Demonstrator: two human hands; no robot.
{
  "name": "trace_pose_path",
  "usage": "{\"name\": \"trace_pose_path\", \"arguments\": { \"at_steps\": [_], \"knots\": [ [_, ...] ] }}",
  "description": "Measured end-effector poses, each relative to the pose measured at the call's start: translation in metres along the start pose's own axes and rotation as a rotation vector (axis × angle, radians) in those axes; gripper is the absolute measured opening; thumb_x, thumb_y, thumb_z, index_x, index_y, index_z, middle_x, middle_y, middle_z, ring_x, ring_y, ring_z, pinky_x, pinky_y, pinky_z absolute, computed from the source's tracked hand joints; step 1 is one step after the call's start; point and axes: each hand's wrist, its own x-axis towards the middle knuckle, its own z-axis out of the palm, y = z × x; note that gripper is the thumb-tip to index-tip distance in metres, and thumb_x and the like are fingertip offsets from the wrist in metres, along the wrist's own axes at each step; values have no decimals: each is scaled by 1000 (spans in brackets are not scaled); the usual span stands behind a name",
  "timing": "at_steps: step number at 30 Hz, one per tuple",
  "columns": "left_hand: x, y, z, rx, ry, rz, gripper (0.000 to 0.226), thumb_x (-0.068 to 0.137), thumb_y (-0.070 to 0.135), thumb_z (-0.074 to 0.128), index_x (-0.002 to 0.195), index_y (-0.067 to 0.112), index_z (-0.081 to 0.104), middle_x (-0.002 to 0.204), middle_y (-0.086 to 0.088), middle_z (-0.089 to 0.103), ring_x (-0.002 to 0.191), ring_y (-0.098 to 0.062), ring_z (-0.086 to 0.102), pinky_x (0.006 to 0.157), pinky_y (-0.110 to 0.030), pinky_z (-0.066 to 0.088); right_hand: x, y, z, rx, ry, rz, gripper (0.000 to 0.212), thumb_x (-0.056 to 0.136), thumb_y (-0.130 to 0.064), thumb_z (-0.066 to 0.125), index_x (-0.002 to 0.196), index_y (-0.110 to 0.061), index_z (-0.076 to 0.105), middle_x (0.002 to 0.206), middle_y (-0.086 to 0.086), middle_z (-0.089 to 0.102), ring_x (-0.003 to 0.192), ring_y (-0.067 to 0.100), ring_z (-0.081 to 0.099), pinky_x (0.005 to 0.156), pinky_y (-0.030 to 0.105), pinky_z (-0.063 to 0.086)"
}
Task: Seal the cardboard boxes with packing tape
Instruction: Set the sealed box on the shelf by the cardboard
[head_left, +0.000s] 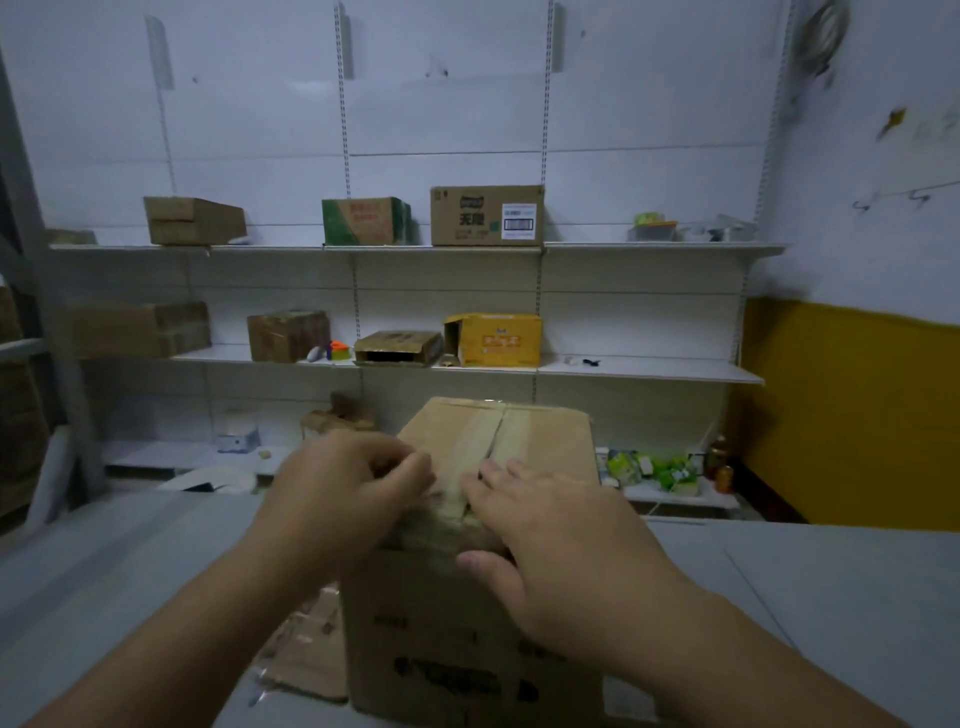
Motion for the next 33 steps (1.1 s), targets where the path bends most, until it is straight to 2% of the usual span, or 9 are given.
{"name": "trace_pose_path", "arguments": {
  "at_steps": [4,10,14,16,19,23,26,30,33],
  "knots": [
    [9,1,-12,13,-348,-7,33,89,45,47,122,47,46,136,31,28,127,5,28,105,-34,35,-2,5,-2,61,7,-47,61,98,-52,29,151,-32,6,159,-12,6,145,8,6,117,30,5],
    [20,-10,-7,125,-603,-9,88,33,101,21,115,67,28,137,36,13,128,11,5,114,-33,9,2,4,-3,235,46,2,49,102,-43,22,149,-30,22,157,-15,17,144,5,11,116,29,9],
    [2,-3,-1,-305,-252,-138,40,65,52,65,104,48,57,132,25,42,121,-3,42,91,-24,44,3,7,-5,374,34,19,46,100,-43,30,146,-35,29,155,-19,20,142,1,13,116,29,12],
    [-6,-6,2,-663,-63,-281,35,70,30,65,105,34,64,125,15,52,109,-12,53,81,-26,49,0,12,-7,411,-11,15,48,99,-47,33,146,-37,29,154,-21,19,141,0,14,115,30,15],
    [-2,-16,10,-867,-116,-410,32,85,21,56,112,36,62,121,12,51,101,-14,53,90,-35,48,3,21,-16,770,-70,41,40,93,-48,47,132,-40,49,140,-20,45,117,-8,43,95,20,37],
    [16,-25,-5,-657,3,-387,28,92,17,50,80,31,71,112,-6,63,89,-16,56,69,-25,48,24,45,-18,1098,114,134,18,91,-31,56,103,-25,68,103,-6,69,94,5,63,84,22,52],
    [37,-14,-24,-523,195,-178,19,93,15,48,83,20,64,95,-4,62,87,-18,56,66,-27,46,53,75,-12,695,345,234,21,96,-30,50,115,-27,59,122,-3,61,104,14,59,85,29,51],
    [106,-6,3,69,-250,-13,29,95,23,50,123,22,57,133,0,52,107,-10,54,85,-21,46,106,102,4,425,64,293,57,100,-43,35,150,-21,20,160,1,6,146,21,11,117,43,19],
    [130,-18,35,241,-511,-14,47,97,33,43,143,31,34,153,4,28,137,-18,30,110,-35,25,128,104,16,345,-118,235,56,101,-45,30,149,-17,25,159,4,12,145,22,16,117,39,17]
  ]
}}
